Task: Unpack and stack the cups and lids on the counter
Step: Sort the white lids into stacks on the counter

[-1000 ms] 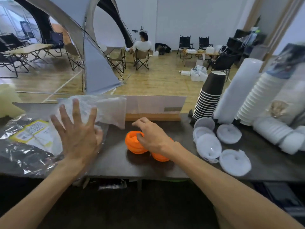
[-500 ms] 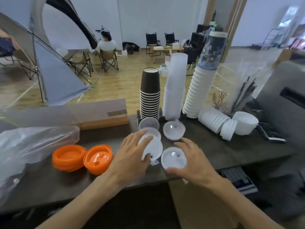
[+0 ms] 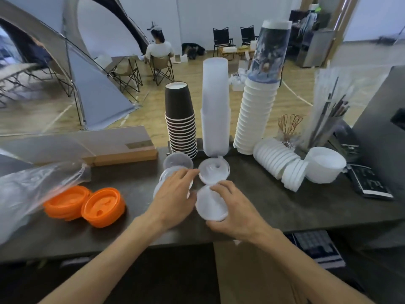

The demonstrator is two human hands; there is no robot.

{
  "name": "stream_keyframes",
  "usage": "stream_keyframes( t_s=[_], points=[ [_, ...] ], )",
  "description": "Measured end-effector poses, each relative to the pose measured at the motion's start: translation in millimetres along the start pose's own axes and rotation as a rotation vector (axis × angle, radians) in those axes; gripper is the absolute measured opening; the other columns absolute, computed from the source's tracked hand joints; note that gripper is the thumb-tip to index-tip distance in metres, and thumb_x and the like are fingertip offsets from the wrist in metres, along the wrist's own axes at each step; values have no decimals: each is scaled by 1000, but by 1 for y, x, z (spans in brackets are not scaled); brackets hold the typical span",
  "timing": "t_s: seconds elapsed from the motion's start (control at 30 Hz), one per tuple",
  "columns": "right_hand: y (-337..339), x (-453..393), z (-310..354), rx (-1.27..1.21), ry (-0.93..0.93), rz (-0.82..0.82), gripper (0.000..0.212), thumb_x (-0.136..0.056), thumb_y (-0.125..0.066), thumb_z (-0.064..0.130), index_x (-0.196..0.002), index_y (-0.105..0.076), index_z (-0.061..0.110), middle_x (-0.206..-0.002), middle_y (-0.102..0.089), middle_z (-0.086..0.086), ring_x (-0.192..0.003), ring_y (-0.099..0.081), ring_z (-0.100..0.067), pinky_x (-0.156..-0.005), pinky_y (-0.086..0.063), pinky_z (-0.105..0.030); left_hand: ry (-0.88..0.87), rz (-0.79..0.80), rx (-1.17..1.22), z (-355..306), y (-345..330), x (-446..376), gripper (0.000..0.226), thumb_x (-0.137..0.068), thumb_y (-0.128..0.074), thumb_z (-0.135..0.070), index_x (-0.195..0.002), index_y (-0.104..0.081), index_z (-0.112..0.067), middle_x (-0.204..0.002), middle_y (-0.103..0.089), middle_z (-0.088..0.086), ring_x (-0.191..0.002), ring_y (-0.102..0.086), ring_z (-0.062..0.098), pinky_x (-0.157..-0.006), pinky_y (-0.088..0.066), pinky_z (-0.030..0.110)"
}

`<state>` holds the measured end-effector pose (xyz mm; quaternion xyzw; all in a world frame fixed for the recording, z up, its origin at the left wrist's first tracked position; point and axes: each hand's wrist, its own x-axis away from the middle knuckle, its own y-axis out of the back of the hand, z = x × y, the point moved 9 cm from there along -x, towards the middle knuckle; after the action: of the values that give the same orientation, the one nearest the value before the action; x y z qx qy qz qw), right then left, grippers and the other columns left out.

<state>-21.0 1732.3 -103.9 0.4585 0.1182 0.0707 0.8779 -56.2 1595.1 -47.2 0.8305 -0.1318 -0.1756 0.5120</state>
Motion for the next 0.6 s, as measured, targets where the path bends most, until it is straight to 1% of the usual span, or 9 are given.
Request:
stream_keyframes(
  t_s=[0.07, 0.1, 0.17, 0.23, 0.37, 0.43, 0.5, 0.53, 0.6],
  points=[
    [23, -18, -7, -23, -7, -72, 86, -71, -79, 58, -142, -39, 32, -146, -34, 11, -124, -44, -10, -108, -41, -29, 31, -41, 15, 1, 8, -3, 56, -97, -62, -24, -149, -41, -28, -153, -43, -7, -139, -42, 16, -115, -34, 32],
    [35, -31, -9, -14, -4, -100, 86, -72, -79, 57, -143, -39, 30, -146, -36, 8, -124, -45, -13, -109, -41, -31, 35, -52, 13, 1, 10, -5, 56, -97, -61, -24, -149, -41, -28, -153, -43, -7, -138, -42, 17, -114, -34, 33],
    [51, -60, -10, 31, 17, -115, 86, -70, -78, 57, -142, -40, 29, -143, -42, 6, -123, -50, -19, -109, -43, -41, 40, -69, 8, 3, 14, -7, 55, -97, -61, -23, -149, -42, -26, -152, -43, -7, -136, -44, 18, -113, -36, 32],
    [53, -85, -15, 68, 8, -51, 85, -70, -78, 57, -141, -40, 32, -142, -45, 7, -124, -50, -20, -109, -43, -45, 43, -80, 17, 4, 18, -9, 55, -97, -60, -22, -148, -42, -25, -151, -44, -7, -134, -44, 18, -111, -36, 32],
    [35, -104, -34, 141, -17, 91, 89, -71, -78, 60, -145, -37, 33, -145, -43, 8, -128, -47, -19, -113, -37, -44, 34, -99, 47, 15, 21, -6, 55, -96, -62, -24, -147, -42, -29, -149, -44, -9, -132, -45, 16, -108, -38, 32],
    [28, -103, -43, 109, -22, 111, 89, -72, -79, 58, -147, -37, 32, -146, -40, 9, -129, -45, -16, -114, -37, -40, 56, -102, 72, 28, 23, 0, 56, -95, -63, -28, -146, -41, -31, -147, -44, -9, -128, -46, 15, -106, -40, 32],
    [24, -100, -47, 37, -39, 123, 90, -73, -81, 56, -147, -36, 33, -149, -34, 11, -130, -42, -13, -114, -36, -32, 52, -92, 77, 38, 23, 6, 58, -94, -64, -32, -146, -40, -31, -145, -44, -9, -125, -46, 13, -103, -42, 31],
    [23, -98, -49, 10, -48, 115, 91, -72, -82, 56, -147, -36, 33, -149, -32, 12, -130, -42, -11, -114, -36, -29, 47, -75, 75, 42, 23, 8, 61, -93, -65, -36, -147, -39, -32, -146, -43, -9, -125, -45, 12, -104, -42, 31],
    [24, -96, -49, -10, -68, 79, 90, -70, -84, 57, -144, -39, 33, -148, -32, 11, -127, -43, -10, -110, -36, -24, 46, -10, 64, 47, 19, 11, 71, -90, -68, -45, -150, -33, -33, -151, -37, -11, -133, -40, 11, -110, -40, 33]
  ],
)
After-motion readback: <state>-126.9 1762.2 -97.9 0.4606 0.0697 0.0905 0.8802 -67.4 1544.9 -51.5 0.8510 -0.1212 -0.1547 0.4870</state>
